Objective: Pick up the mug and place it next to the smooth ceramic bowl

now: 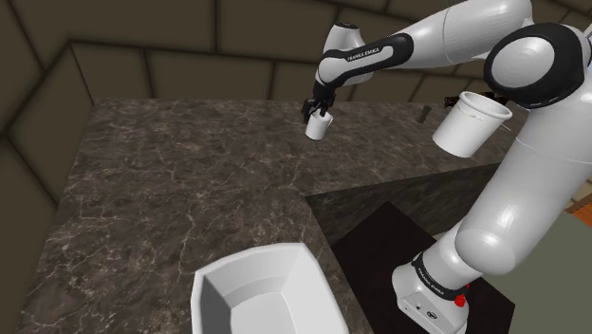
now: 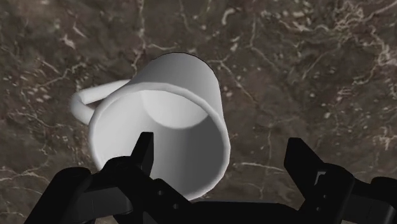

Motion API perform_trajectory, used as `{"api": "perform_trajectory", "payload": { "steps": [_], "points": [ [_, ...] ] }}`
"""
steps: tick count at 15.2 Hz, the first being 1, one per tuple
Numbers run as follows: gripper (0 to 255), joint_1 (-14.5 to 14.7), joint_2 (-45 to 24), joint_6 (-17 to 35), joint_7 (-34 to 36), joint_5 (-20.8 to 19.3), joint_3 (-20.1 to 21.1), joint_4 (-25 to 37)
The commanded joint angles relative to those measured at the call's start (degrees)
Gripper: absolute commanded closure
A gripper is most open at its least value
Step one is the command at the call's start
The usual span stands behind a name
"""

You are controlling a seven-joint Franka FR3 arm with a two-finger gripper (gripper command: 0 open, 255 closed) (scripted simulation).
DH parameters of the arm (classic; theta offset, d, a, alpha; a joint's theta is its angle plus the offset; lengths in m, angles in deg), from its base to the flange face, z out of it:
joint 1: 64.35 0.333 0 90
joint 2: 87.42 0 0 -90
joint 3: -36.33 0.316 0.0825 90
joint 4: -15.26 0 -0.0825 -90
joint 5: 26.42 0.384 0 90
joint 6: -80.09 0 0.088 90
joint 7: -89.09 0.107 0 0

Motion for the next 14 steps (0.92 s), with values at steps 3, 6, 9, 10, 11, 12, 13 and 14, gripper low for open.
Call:
{"api": "perform_trajectory", "payload": {
  "steps": [3,6,9,10,11,12,13,14],
  "points": [
    [0,-0.06,-0.71,1.05,-0.03,0.0,-0.03,-0.31],
    [0,-0.06,-0.71,1.05,-0.03,0.0,-0.03,-0.3],
    [255,-0.07,-0.7,1.05,-0.03,0.0,-0.03,-0.31],
    [255,-0.07,-0.7,1.05,-0.03,0.0,-0.03,-0.31],
    [255,-0.07,-0.7,1.05,-0.03,0.0,-0.03,-0.31],
    [255,-0.07,-0.7,1.05,-0.03,0.0,-0.03,-0.31],
    [255,-0.07,-0.7,1.05,-0.03,0.0,-0.03,-0.31],
    [255,-0.06,-0.71,1.05,-0.03,0.0,-0.03,-0.31]
  ]
}}
